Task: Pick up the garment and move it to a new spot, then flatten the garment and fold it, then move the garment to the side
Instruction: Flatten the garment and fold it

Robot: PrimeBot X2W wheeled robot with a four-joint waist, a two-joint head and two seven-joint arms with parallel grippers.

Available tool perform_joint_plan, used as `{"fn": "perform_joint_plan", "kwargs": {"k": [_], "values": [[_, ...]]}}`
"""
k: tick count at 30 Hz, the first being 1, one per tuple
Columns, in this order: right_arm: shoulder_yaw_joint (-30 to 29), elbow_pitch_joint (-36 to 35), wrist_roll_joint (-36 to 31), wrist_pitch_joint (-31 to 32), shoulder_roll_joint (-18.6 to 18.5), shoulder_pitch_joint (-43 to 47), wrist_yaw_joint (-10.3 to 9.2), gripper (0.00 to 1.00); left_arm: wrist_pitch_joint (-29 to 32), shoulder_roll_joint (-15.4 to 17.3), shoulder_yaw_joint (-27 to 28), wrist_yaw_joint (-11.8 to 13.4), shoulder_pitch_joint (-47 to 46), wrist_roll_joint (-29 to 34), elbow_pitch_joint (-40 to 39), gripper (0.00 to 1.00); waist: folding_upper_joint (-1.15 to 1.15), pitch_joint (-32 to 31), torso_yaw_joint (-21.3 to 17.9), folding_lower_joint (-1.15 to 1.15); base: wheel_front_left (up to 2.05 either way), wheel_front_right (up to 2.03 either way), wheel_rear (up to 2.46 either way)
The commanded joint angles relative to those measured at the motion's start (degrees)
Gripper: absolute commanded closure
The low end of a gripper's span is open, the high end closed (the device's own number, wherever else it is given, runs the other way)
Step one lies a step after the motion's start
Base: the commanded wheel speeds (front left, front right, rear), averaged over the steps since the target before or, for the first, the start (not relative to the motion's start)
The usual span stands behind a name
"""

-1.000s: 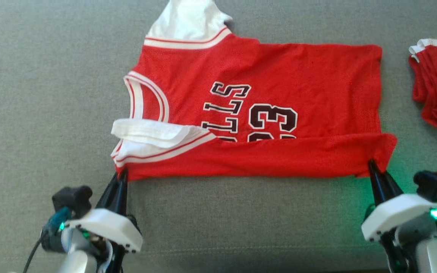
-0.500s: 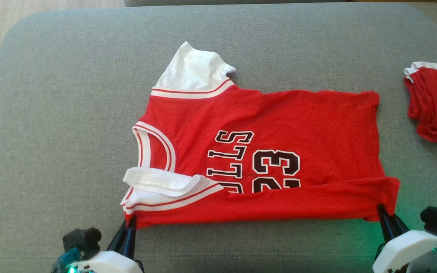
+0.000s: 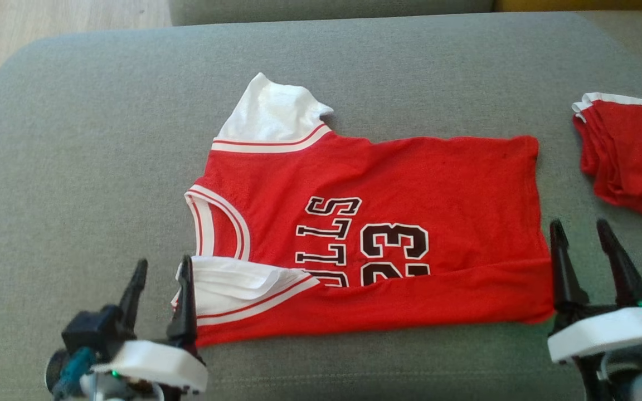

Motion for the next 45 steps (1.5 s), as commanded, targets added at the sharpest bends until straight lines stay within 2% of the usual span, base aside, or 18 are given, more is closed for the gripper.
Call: {"fn": "perform_joint_plan", "kwargs": {"k": [1,9,14,17,20,21,28,34,41,42,43,45], "values": [[2.2,-3.1,-0.7,-1.7,-0.6,-2.6,-0.04,0.00,-1.1,0.8,2.1,0.2,-3.2,0.6,-2.2,0.00,0.00,-0.1,-0.2,0.00,0.00,0.00,0.00],[4.7,-4.4,-1.5,-4.0,-0.6,-4.7,-0.04,0.00,-1.2,1.9,1.1,-1.5,-9.8,1.4,-1.0,0.00,0.00,1.6,-0.5,0.00,0.00,0.00,0.00],[4.8,-5.2,-1.5,-4.1,-0.6,-6.5,-0.04,0.00,-0.3,1.9,0.5,-3.2,-17.8,1.3,1.4,0.00,0.00,5.0,-0.6,0.00,0.00,0.00,0.00],[5.2,-5.8,-1.7,-4.2,-0.6,-8.7,-0.04,0.00,0.8,1.9,0.1,-5.0,-26.1,1.0,5.1,0.00,0.00,8.4,-1.3,0.00,0.00,0.00,0.00],[5.7,-5.9,-1.9,-4.4,-0.6,-11.3,-0.04,0.00,1.6,1.7,-0.1,-6.9,-34.4,0.4,10.0,0.00,0.00,11.8,-2.6,0.00,0.00,0.00,0.00],[6.5,-5.6,-1.7,-4.8,-0.6,-13.0,-0.04,0.00,1.9,1.9,0.2,-7.9,-39.3,0.1,14.0,0.00,0.00,13.7,-3.8,0.00,0.00,0.00,0.00],[8.3,-3.1,-0.7,-6.3,-0.6,-16.8,-0.04,0.00,3.2,1.8,-0.8,-11.3,-54.1,-0.4,31.1,0.00,0.00,17.9,-7.0,0.00,0.00,0.00,0.00],[9.4,-1.1,0.2,-7.1,-0.6,-18.4,-0.04,0.00,5.0,3.0,-1.7,-12.8,-62.6,-0.4,44.7,0.00,0.00,20.1,-9.5,0.00,0.00,0.00,0.00],[10.1,0.6,1.2,-7.7,-0.6,-19.4,-0.04,0.00,5.5,4.5,-1.1,-12.7,-68.1,-1.0,58.0,0.00,0.00,21.8,-11.6,0.00,0.00,0.00,0.00],[10.0,0.8,1.3,-7.8,-0.6,-19.4,-0.04,0.00,5.5,4.5,-1.2,-12.7,-68.6,-1.1,59.3,0.59,0.00,21.9,-11.7,0.00,0.00,0.00,0.00],[9.8,1.0,1.4,-7.9,-0.6,-19.4,-0.04,0.00,5.6,4.4,-1.3,-12.8,-68.9,-1.2,60.7,1.00,0.00,21.9,-11.8,0.00,0.00,0.00,0.00],[9.1,1.3,1.6,-8.0,-0.6,-19.5,-0.04,0.00,5.0,4.2,-1.5,-13.2,-69.4,-1.4,62.5,1.00,0.00,21.9,-11.7,0.00,0.00,0.00,0.00]]}}
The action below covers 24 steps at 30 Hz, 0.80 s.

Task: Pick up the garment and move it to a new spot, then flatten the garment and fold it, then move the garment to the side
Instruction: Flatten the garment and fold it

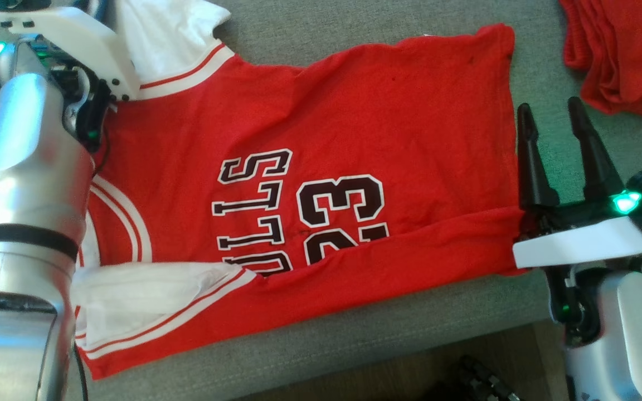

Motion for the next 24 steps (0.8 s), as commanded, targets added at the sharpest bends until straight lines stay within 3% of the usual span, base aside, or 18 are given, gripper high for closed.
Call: {"fn": "perform_joint_plan", "kwargs": {"k": [1,10,24], "values": [[0.3,-1.4,0.6,-0.7,-0.4,-0.9,-0.04,0.00,-1.2,1.8,0.8,-0.6,-0.1,0.0,0.7,1.00,0.00,-0.1,0.3,0.00,0.00,0.00,0.00],[-5.6,2.3,1.3,2.2,-2.5,-5.6,-0.04,0.00,-9.7,-0.3,-0.7,-1.2,-2.1,0.3,0.7,1.00,0.00,-1.7,4.3,0.00,0.00,0.00,0.00],[-5.4,17.0,5.2,16.2,-10.1,-16.8,-0.04,0.00,-11.2,-2.7,-2.5,-2.0,-2.3,-0.7,-3.3,1.00,0.00,-2.3,10.3,0.00,0.00,0.00,0.00]]}}
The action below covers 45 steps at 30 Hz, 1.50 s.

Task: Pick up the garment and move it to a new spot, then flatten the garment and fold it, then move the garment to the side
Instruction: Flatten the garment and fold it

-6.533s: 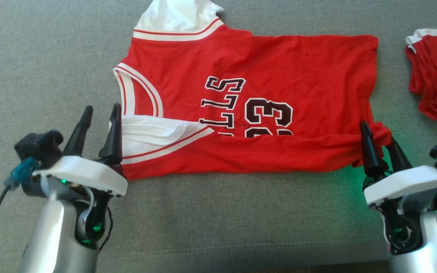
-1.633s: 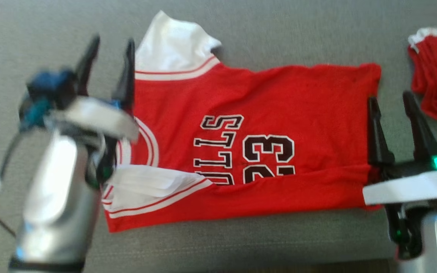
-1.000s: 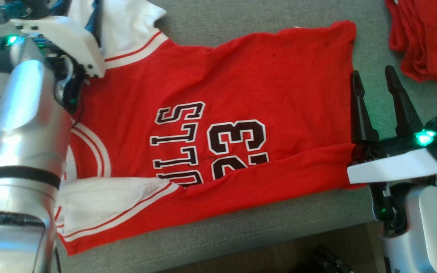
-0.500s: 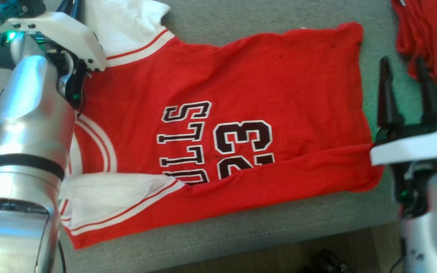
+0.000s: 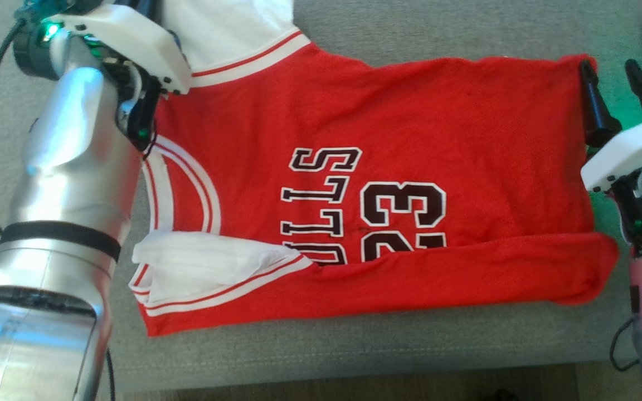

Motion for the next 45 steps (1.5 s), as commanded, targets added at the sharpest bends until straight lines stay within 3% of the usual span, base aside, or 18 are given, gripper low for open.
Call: {"fn": "perform_joint_plan", "kwargs": {"k": [1,5,6,8,18,29,37,45], "values": [[1.3,-1.1,0.7,1.1,-1.1,-1.1,-0.04,0.00,-0.7,1.9,0.6,-0.2,-1.7,-0.4,-2.0,1.00,0.00,0.1,0.6,0.00,0.00,0.00,0.00],[2.7,1.4,1.8,5.3,-2.2,-2.8,-0.04,0.00,-0.7,1.7,0.2,-0.2,-1.3,-0.8,-2.8,1.00,0.00,0.2,1.3,0.00,0.00,0.00,0.00],[3.0,1.9,1.9,6.3,-2.4,-3.0,-0.04,0.48,-0.7,1.6,0.2,-0.2,-1.2,-0.9,-2.9,1.00,0.00,0.2,1.4,0.00,0.00,0.00,0.00],[3.0,2.4,2.3,6.9,-2.6,-3.5,-0.04,1.00,-0.8,1.6,0.1,-0.3,-1.0,-1.1,-3.2,1.00,0.00,0.1,1.5,0.00,0.00,0.00,0.00],[2.7,0.4,3.1,1.4,-3.1,-6.4,-0.04,1.00,-0.8,2.8,1.9,-0.2,0.8,-1.6,-9.3,1.00,0.00,-1.7,1.7,0.00,0.00,0.00,0.00],[2.4,-2.2,7.1,0.9,-1.9,-4.1,-0.04,1.00,-0.8,3.5,4.0,-0.2,6.5,-2.2,-18.5,1.00,0.00,-4.9,2.2,0.00,0.00,0.00,0.00],[1.1,-7.7,15.7,2.5,-0.5,4.5,-0.04,1.00,-0.8,4.3,5.2,0.2,21.1,-2.6,-34.3,1.00,0.00,-6.6,2.6,0.00,0.00,0.00,0.00],[-2.1,-11.6,19.4,3.1,1.3,13.8,-0.04,1.00,1.9,5.6,4.9,4.2,44.7,-4.1,-55.8,1.00,0.00,-7.4,2.9,0.00,0.00,0.00,0.00]]}}
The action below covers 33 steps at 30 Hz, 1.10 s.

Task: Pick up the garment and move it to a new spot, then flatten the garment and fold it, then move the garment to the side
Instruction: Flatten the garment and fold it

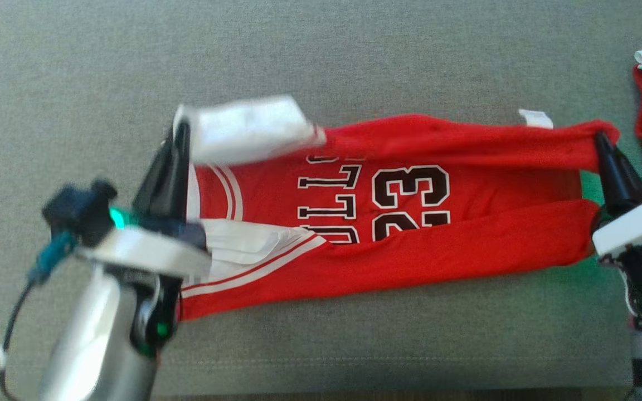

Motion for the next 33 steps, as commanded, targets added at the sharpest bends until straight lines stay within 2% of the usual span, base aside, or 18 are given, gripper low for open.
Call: {"fn": "perform_joint_plan", "kwargs": {"k": [1,6,11,12,14,15,16,17,22,28,33], "values": [[0.7,-2.7,0.3,-0.2,-0.2,0.3,-0.04,1.00,0.7,1.7,2.1,0.6,1.4,-0.7,-4.0,1.00,0.00,-0.1,0.0,0.00,0.00,0.00,0.00],[0.0,-3.9,0.6,-1.7,0.0,3.1,-0.04,1.00,4.6,1.4,1.2,2.5,10.4,-2.8,-10.6,1.00,0.00,-0.5,0.8,0.00,0.00,0.00,0.00],[-0.1,-4.6,0.2,-2.9,1.0,6.5,-0.04,1.00,6.8,0.8,1.1,3.9,15.4,-4.8,-12.3,1.00,0.00,-0.9,1.2,0.00,0.00,0.00,0.00],[0.0,-4.6,0.1,-3.0,1.2,7.1,-0.04,0.90,7.0,0.7,1.0,4.1,16.0,-5.1,-12.0,1.00,0.00,-0.9,1.3,0.00,0.00,0.00,0.00],[0.4,-4.6,-0.4,-3.3,1.5,8.4,-0.04,0.57,7.2,0.0,1.0,3.9,16.7,-6.5,-10.8,1.00,0.00,-0.9,1.3,0.00,0.00,0.00,0.00],[0.7,-4.6,-0.9,-3.7,1.6,9.0,-0.04,0.16,7.3,-0.3,1.0,3.6,16.8,-7.2,-9.9,0.73,0.00,-0.9,1.3,0.00,0.00,0.00,0.00],[1.0,-4.7,-1.3,-4.2,1.8,9.7,-0.04,0.00,7.0,-0.5,1.1,3.4,16.8,-7.8,-9.0,0.11,0.00,-1.0,1.3,0.00,0.00,0.00,0.00],[1.3,-4.9,-1.7,-4.6,2.1,10.3,-0.04,0.00,6.8,-0.7,1.1,3.1,16.7,-8.2,-8.1,0.00,0.00,-1.1,1.2,0.00,0.00,0.00,0.00],[2.8,-6.7,-5.4,-7.3,2.8,13.7,-0.04,0.00,4.1,-0.9,1.9,3.2,16.5,-8.0,-4.7,0.00,0.00,-2.2,0.5,0.00,0.00,0.00,0.00],[3.8,-11.7,-11.6,-13.2,3.9,15.3,-0.04,0.00,-1.1,-1.0,3.8,5.9,15.5,-4.0,-4.7,0.00,0.00,-3.8,-0.2,0.00,0.00,0.00,0.00],[4.8,-14.1,-16.1,-16.8,4.5,14.2,-0.04,0.00,-2.3,-1.4,5.4,7.3,14.5,-0.5,-6.4,0.00,0.00,-5.2,-0.6,0.00,0.00,0.00,0.00]]}}
